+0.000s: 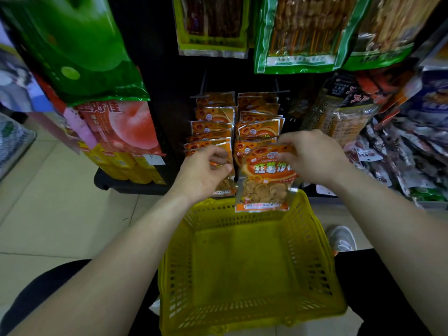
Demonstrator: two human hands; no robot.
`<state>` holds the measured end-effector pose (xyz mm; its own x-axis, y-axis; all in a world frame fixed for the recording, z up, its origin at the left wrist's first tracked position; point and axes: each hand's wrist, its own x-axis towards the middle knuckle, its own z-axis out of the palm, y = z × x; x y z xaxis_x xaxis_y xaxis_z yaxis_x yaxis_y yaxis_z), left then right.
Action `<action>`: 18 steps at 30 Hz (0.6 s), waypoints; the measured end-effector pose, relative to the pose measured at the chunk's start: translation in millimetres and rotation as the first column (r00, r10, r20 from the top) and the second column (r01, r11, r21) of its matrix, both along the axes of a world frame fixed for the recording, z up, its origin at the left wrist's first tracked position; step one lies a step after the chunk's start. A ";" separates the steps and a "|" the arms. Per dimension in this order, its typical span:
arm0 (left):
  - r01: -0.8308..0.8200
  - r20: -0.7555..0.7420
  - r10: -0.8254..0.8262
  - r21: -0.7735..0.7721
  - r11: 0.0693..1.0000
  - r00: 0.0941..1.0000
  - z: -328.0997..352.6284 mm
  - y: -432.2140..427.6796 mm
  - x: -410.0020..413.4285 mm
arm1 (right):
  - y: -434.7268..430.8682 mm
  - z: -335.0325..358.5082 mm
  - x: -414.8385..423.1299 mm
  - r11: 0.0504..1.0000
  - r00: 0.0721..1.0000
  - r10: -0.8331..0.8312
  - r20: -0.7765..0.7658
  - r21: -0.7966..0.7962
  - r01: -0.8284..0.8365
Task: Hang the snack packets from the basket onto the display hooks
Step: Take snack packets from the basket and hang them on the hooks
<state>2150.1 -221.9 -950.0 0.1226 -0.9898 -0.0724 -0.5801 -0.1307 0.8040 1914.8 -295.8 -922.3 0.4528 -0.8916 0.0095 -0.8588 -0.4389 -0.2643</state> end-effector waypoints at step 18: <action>0.094 0.181 -0.166 0.351 0.932 0.969 -96.4 -32.5 -11.3 | -100.4 -93.4 25.1 0.998 0.977 -0.038 -0.211 0.049 0.049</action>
<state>2138.8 -254.4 -1046.4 0.0418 -0.9190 -0.3921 -0.7569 -0.2853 0.5879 1939.9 -396.2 -1015.7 0.4003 -0.9072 -0.1295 -0.9156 -0.3899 -0.0986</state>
